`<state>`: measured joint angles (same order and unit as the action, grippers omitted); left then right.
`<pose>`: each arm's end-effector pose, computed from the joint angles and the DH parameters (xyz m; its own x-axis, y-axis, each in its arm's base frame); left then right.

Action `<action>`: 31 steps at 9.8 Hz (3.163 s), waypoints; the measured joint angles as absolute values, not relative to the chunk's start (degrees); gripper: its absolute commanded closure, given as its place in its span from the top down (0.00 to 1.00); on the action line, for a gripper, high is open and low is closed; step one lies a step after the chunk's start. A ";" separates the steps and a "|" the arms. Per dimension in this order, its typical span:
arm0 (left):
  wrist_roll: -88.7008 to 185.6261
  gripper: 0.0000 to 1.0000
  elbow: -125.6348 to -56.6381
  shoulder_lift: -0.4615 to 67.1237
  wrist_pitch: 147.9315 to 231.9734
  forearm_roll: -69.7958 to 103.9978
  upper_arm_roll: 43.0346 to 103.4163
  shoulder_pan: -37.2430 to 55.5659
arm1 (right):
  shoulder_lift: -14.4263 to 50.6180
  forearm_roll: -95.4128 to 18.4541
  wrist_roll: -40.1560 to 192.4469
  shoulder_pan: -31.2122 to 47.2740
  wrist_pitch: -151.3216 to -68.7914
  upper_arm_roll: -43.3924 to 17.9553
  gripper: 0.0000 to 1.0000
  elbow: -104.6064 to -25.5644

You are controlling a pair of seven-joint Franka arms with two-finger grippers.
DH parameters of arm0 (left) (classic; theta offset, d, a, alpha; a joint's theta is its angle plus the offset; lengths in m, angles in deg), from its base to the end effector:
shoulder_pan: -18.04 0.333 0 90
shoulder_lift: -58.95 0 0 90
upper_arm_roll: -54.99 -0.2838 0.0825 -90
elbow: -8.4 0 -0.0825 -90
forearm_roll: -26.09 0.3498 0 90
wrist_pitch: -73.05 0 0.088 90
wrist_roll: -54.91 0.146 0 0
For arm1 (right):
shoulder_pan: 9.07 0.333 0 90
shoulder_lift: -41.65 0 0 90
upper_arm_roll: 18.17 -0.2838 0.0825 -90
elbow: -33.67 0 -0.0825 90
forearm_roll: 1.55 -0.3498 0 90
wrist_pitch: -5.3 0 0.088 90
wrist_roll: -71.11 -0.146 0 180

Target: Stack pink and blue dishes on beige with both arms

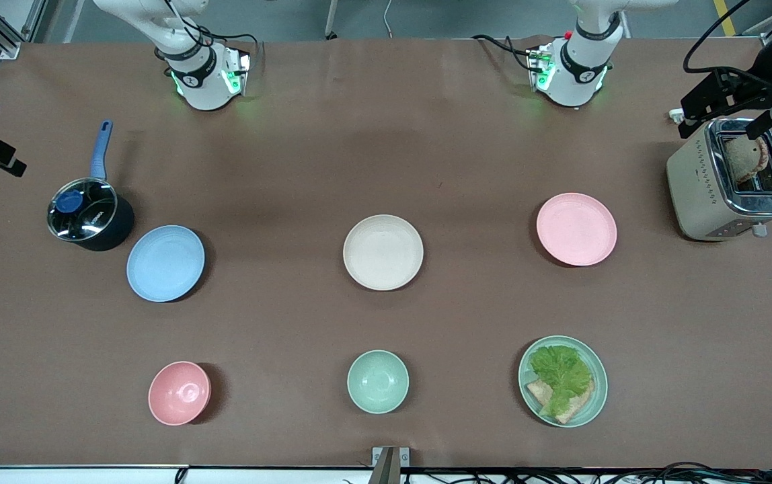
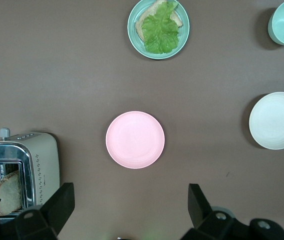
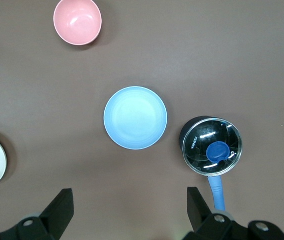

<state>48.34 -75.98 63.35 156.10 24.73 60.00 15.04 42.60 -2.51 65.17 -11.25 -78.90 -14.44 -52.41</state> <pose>0.4809 -0.0732 0.6232 0.9983 -0.0279 0.0510 -0.0291 -0.9993 0.0227 0.5025 -0.0497 0.5826 0.9789 -0.2036 -0.0180 -0.2039 -0.9789 -0.0160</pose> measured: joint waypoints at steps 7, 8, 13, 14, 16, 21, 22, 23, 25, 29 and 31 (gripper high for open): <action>48.28 1.00 -77.27 62.87 156.11 24.73 57.97 15.03 | 42.39 -2.52 67.45 -11.44 -78.82 -13.96 1.00 -53.60; 48.41 0.99 -78.72 62.38 156.96 24.72 57.28 14.96 | 41.70 -3.35 68.76 -11.53 -79.86 -13.22 1.00 -55.50; 62.29 0.99 -100.76 57.08 179.66 23.06 49.96 15.15 | 28.13 -9.78 82.01 -13.35 -96.92 -8.91 1.00 -67.86; 65.41 0.99 -103.77 54.41 183.59 20.88 49.61 15.14 | 24.51 -12.39 86.12 -13.74 -99.12 -8.00 1.00 -68.23; 70.70 0.99 -106.81 47.73 189.82 16.72 49.41 15.16 | 18.33 -18.83 96.34 -14.40 -102.49 -4.85 1.00 -68.36; 79.59 0.75 -108.15 36.14 195.32 14.53 48.40 16.17 | 9.12 -30.81 109.62 -14.94 -106.16 -2.48 1.00 -69.45; 80.56 0.65 -108.75 35.26 195.32 14.52 47.98 16.50 | 8.46 -31.42 110.28 -14.94 -107.61 -2.43 0.98 -70.10; 80.79 0.54 -109.92 34.81 195.32 13.79 47.68 16.71 | 8.17 -32.16 110.99 -14.94 -109.23 -2.41 0.91 -71.24; 81.99 0.17 -112.84 34.67 195.33 10.48 46.32 16.77 | 8.01 -33.61 113.43 -14.94 -110.91 -2.37 0.79 -73.26; 84.81 0.02 -113.88 35.07 195.30 9.89 45.62 16.81 | 7.74 -34.15 114.74 -14.95 -111.05 -2.24 0.39 -74.38; 85.12 0.02 -113.04 37.55 195.36 9.83 46.08 16.68 | 7.22 -34.57 115.48 -14.96 -111.42 -2.22 0.18 -74.46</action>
<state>85.12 -113.04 37.55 195.36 9.83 46.08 16.68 7.22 -34.57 115.48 -14.96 -111.42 -2.22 -74.46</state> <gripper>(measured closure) 0.956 0.604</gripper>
